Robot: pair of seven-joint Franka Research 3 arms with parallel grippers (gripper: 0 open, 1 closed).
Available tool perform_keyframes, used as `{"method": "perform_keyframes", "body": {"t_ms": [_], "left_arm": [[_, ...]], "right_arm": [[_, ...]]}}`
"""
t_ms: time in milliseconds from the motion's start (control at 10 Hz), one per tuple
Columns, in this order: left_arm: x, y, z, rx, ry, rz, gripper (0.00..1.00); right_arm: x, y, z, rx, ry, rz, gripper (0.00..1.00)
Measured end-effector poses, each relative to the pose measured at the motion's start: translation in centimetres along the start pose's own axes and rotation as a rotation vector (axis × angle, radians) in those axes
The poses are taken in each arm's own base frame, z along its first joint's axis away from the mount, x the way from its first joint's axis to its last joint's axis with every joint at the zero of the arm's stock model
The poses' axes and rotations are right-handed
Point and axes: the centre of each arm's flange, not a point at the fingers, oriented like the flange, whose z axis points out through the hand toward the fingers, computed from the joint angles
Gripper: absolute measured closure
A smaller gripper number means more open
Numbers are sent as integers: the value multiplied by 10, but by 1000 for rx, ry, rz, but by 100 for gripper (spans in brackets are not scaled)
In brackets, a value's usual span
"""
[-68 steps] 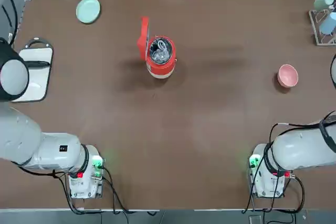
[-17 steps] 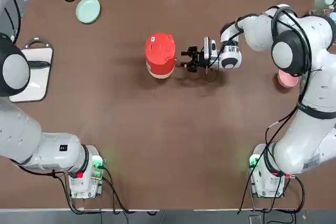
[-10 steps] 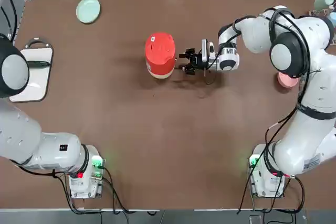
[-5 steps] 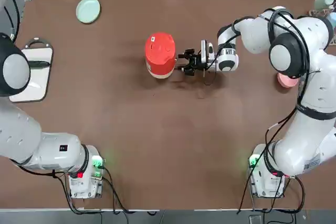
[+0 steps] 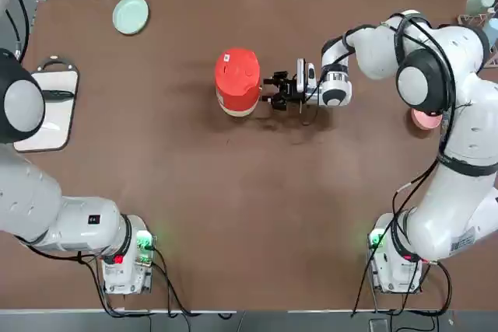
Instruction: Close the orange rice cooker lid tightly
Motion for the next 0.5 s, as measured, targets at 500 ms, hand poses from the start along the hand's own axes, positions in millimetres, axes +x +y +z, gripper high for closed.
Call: {"method": "perform_keyframes", "body": {"t_ms": [500], "left_arm": [[0, 1, 0, 0, 0, 1, 0]], "right_arm": [[-2, -6, 11, 9, 6, 6, 29]]}}
